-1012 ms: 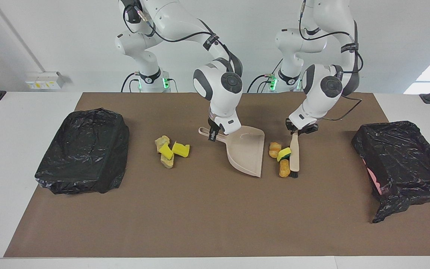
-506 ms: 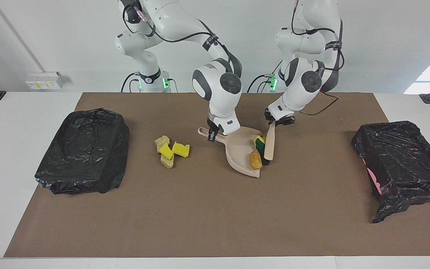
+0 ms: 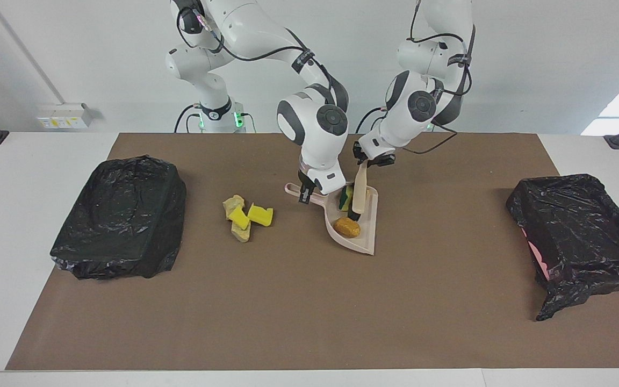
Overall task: Sweep and dump trash in bin
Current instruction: 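Carry the dustpan over the black bag with the right gripper and tip it, then set down the brush with the left gripper while the right gripper dumps trash, then place the empty dustpan back on the mat with the right gripper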
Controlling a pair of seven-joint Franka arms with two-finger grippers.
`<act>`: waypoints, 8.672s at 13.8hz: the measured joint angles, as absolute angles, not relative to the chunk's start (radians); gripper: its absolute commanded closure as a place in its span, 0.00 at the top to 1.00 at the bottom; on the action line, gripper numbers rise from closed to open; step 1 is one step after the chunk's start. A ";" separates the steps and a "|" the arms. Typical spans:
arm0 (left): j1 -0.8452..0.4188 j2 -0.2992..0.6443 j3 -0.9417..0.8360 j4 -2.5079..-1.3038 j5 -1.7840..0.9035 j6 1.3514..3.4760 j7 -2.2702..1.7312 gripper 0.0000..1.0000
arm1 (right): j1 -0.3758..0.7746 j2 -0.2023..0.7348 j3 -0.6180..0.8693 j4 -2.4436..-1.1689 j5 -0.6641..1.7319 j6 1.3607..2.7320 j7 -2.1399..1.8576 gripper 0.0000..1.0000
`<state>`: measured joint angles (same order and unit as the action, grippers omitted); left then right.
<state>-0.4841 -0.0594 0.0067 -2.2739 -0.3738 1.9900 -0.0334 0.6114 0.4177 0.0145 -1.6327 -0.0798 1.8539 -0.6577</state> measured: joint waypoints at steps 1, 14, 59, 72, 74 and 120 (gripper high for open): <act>-0.441 -0.060 0.012 -2.257 -0.374 1.954 -0.033 0.00 | 0.611 0.418 0.015 -1.632 -0.079 1.854 -0.658 0.00; -0.319 -0.136 -0.012 -2.292 -0.151 1.879 -0.213 0.00 | 0.451 0.345 0.007 -1.605 -0.068 1.850 -0.719 0.00; -0.107 0.012 0.015 -1.977 -0.067 2.024 0.004 1.00 | -0.231 0.084 0.016 -1.825 -1.019 1.925 -1.678 0.00; -0.097 0.013 0.013 -1.977 -0.067 2.023 0.004 1.00 | -0.071 0.010 0.019 -1.886 -1.224 1.742 -1.530 0.00; -0.097 0.013 0.013 -1.977 -0.067 2.023 0.004 1.00 | -0.037 -0.006 0.021 -1.870 -1.225 1.690 -1.513 0.00; -0.097 0.013 0.013 -1.977 -0.067 2.023 0.004 1.00 | 0.536 0.761 0.187 -1.173 0.029 1.947 0.658 1.00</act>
<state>-0.0968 0.0127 0.0127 -1.9765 -0.0668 2.0234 0.0037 0.5356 0.7605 0.1870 -1.1729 0.0295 1.9469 0.6584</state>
